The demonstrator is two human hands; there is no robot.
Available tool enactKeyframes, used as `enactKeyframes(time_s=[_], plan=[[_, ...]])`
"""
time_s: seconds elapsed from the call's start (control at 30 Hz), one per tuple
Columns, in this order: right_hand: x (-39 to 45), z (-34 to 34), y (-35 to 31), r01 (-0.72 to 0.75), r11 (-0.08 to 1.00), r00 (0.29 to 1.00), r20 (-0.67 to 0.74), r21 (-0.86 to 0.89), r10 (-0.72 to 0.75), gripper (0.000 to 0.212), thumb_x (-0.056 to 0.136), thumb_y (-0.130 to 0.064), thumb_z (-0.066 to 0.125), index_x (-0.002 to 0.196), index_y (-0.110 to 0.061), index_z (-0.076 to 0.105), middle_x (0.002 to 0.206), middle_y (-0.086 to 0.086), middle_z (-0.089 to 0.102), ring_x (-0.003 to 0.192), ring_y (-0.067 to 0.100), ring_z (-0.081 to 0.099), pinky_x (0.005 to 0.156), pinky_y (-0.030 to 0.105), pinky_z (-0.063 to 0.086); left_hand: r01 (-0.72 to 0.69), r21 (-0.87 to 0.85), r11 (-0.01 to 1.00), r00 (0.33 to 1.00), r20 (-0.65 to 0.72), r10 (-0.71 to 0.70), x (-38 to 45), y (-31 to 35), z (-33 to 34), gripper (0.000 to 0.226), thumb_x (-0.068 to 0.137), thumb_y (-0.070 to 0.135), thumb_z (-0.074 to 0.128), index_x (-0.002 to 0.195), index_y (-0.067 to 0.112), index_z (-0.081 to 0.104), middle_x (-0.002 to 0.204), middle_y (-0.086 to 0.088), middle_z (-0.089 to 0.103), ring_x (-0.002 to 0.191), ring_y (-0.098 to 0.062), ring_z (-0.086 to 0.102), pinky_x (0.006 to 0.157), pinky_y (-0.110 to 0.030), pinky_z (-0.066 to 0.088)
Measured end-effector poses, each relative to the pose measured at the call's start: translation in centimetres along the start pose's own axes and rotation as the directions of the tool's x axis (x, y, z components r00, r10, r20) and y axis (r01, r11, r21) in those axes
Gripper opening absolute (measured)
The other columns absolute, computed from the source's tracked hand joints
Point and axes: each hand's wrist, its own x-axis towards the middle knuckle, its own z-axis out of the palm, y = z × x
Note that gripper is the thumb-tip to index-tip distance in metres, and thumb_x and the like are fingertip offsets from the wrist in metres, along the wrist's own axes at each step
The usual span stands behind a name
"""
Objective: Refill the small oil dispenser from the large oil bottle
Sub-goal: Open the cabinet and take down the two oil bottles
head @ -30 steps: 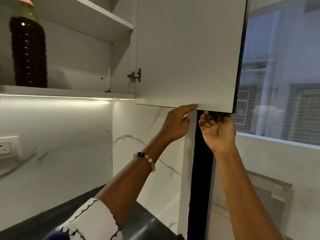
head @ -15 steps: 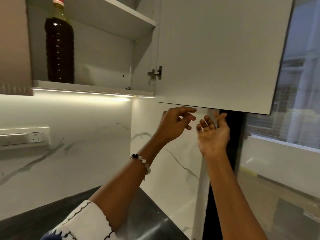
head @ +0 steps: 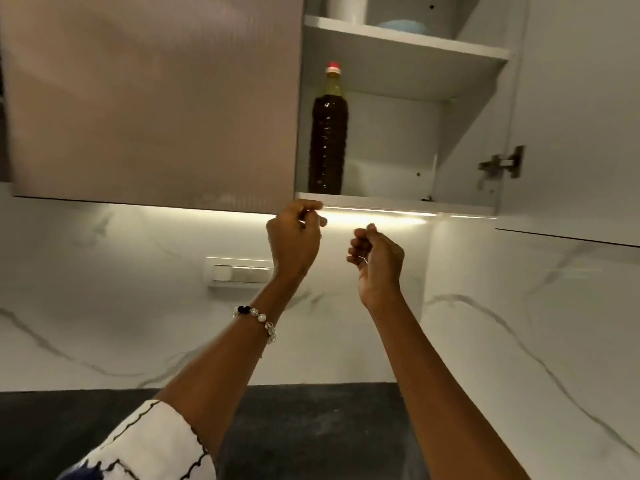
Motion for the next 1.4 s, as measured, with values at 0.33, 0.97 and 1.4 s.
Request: enactKeyframes(time_s=[0.33,0.97,1.4], plan=[[3.2,11.0,4.0,-0.243,0.969,0.939,0.262,0.047,0.223,0.007,0.090,-0.006,0.057,0.086,-0.010,0.060,0.095,0.008,0.058,0.096,0.025,0.055,0.091,0.034,0.047,-0.018,0.353,0.936,1.000,0.003,0.018,3.9,-3.0,-9.0,0.027,0.084,0.000,0.058,0.109,0.003,0.068,0.108,-0.009,0.071,0.095,-0.018,0.065,0.072,-0.002,0.034],[-7.1,10.6,2.1,-0.298,0.797,0.901,0.430,0.525,0.053,0.012,0.088,-0.019,0.061,0.083,-0.013,0.071,0.088,0.009,0.072,0.093,0.023,0.069,0.075,0.028,0.055,-0.536,0.567,0.625,0.820,0.177,0.544,1.2,-1.7,-16.2,0.060,0.084,0.038,0.064,0.135,0.011,0.046,0.137,-0.014,0.049,0.126,-0.024,0.045,0.102,-0.035,0.040],[-15.2,19.8,3.4,-0.036,0.852,0.583,0.703,0.523,-0.407,0.020,0.086,-0.027,0.065,0.104,-0.023,0.073,0.102,-0.003,0.072,0.103,0.025,0.065,0.087,0.035,0.052,-0.529,0.711,0.463,0.703,0.061,0.709,1.2,1.2,-27.4,0.055,0.093,0.048,0.051,0.132,0.014,0.034,0.130,-0.013,0.041,0.116,-0.031,0.049,0.092,-0.046,0.048]])
